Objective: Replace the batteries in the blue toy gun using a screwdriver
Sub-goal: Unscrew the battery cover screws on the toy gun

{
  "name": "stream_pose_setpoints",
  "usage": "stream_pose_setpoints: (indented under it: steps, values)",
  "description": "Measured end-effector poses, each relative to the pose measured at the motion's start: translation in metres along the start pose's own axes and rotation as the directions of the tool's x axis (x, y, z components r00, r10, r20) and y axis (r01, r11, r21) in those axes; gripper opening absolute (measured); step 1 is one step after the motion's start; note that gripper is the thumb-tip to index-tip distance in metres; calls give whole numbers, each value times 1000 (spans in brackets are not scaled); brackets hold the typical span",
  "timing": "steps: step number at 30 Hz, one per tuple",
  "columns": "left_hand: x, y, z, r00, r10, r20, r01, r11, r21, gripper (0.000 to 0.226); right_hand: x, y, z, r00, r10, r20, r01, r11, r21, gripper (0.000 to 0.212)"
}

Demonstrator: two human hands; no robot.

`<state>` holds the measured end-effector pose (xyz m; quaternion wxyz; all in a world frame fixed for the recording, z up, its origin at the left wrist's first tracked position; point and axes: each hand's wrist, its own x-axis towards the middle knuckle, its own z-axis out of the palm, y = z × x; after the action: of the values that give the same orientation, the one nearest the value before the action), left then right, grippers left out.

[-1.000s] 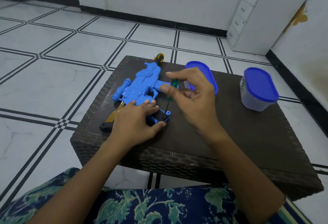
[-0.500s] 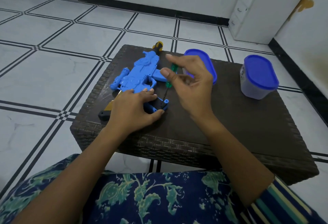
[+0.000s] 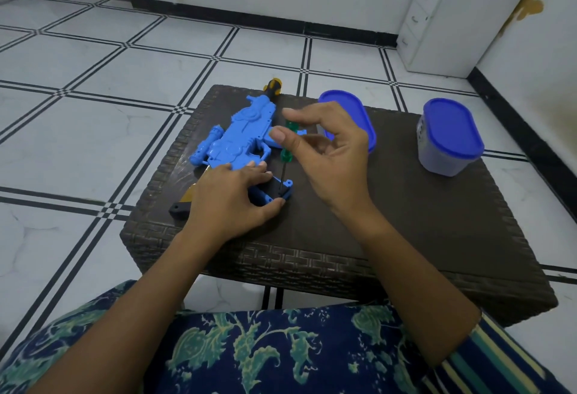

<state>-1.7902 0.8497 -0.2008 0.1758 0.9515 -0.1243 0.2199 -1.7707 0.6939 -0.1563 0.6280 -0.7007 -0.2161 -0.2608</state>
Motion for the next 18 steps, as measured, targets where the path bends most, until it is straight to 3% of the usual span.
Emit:
stream_pose_setpoints:
  steps: [18]
  values:
    - [1,1,-1,996,-49,78,48,999,14,63,4,-1,-3,1000,-10,26,11,999,-35,16]
